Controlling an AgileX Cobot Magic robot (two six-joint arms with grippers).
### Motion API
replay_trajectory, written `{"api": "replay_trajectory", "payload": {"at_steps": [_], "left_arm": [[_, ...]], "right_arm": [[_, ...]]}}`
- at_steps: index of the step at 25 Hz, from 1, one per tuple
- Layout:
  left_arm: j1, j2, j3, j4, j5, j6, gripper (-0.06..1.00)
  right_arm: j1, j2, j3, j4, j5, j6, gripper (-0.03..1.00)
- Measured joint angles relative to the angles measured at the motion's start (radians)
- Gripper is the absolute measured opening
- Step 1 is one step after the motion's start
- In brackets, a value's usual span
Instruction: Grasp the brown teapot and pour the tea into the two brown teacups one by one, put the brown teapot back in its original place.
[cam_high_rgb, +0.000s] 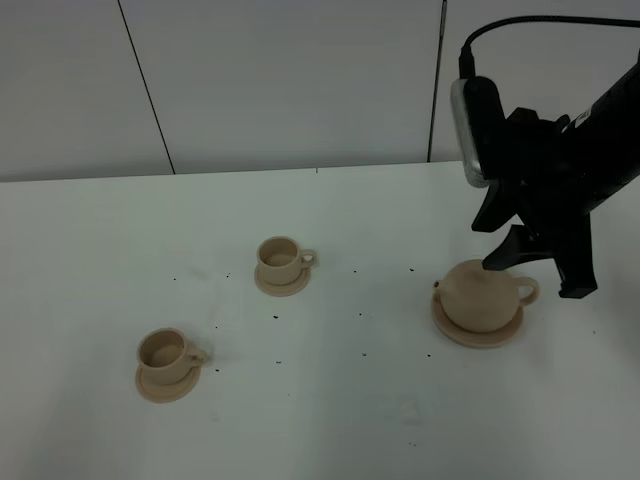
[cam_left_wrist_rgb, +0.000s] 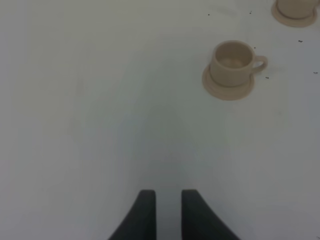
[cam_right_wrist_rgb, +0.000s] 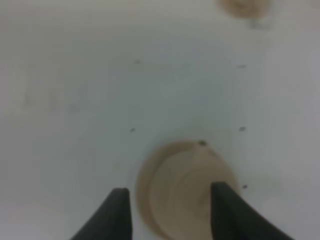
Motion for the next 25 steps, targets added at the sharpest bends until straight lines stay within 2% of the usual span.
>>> {"api": "replay_trajectory", "payload": {"at_steps": [5, 10, 17, 25], "left_arm": [[0.000, 0.000, 0.000, 0.000, 0.000, 0.000, 0.21], [0.000, 0.000, 0.000, 0.000, 0.000, 0.000, 0.21], [0.000, 0.000, 0.000, 0.000, 0.000, 0.000, 0.22], [0.000, 0.000, 0.000, 0.001, 0.000, 0.000, 0.23]], "right_arm": [[-0.097, 0.048, 0.000, -0.010, -0.008, -0.143, 0.33], [-0.174, 0.115, 0.000, 0.041, -0.034, -0.207, 0.33], [-0.184, 0.185, 0.000, 0.043, -0.075, -0.255, 0.33], [-0.193, 0.256, 0.000, 0.046, -0.170, -0.328, 0.33]]}}
